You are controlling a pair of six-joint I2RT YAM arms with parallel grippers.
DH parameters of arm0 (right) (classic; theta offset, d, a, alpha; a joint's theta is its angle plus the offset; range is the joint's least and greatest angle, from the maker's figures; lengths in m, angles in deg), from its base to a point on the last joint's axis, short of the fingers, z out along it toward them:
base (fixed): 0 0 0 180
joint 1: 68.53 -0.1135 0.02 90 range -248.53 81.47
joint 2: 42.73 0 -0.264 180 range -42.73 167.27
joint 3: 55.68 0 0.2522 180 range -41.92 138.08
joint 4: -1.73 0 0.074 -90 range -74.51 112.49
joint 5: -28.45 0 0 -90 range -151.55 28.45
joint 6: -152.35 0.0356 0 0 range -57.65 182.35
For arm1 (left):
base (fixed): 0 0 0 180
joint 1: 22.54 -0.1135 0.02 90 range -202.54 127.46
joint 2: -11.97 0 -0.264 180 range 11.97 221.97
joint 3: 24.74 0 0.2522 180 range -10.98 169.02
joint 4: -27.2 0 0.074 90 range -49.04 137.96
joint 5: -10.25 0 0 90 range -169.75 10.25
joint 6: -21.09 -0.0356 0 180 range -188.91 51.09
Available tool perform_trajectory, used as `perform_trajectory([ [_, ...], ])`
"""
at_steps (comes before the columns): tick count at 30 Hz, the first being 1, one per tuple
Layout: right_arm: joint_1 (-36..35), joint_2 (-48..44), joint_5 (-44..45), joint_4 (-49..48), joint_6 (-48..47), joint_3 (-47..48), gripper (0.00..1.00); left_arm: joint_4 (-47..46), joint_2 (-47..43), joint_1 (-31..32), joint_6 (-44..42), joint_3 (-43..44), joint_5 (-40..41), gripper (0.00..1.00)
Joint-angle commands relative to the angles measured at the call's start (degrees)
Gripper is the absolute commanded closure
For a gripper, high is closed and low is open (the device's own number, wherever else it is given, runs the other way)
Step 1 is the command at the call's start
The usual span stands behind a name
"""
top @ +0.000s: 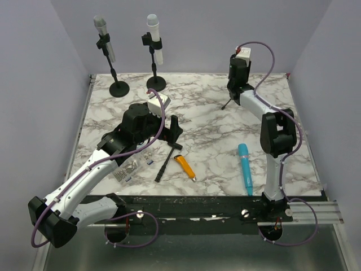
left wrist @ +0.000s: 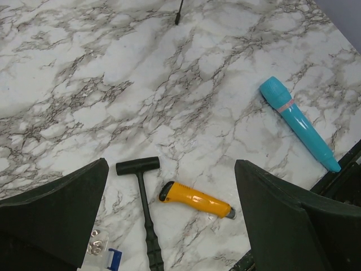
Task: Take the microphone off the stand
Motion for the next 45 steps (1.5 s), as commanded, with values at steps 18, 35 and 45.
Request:
perform_trajectory([
  [18, 18.69, 3.71, 5.0, -6.75, 7.31, 2.47, 0.99, 0.03, 3.06, 0.55, -0.34, 0.76, 0.64, 0.01],
  [35, 15.72, -9.95, -0.02, 10.36, 13.26, 0.14, 0.0, -0.22, 2.03, 0.4, -0.45, 0.67, 1.69, 0.01],
  [45, 4.91, -27.02, -7.79, 29.93, 28.1, -12.23, 0.0, -0.22, 0.78, 0.43, -2.17, 0.48, 4.95, 0.01],
])
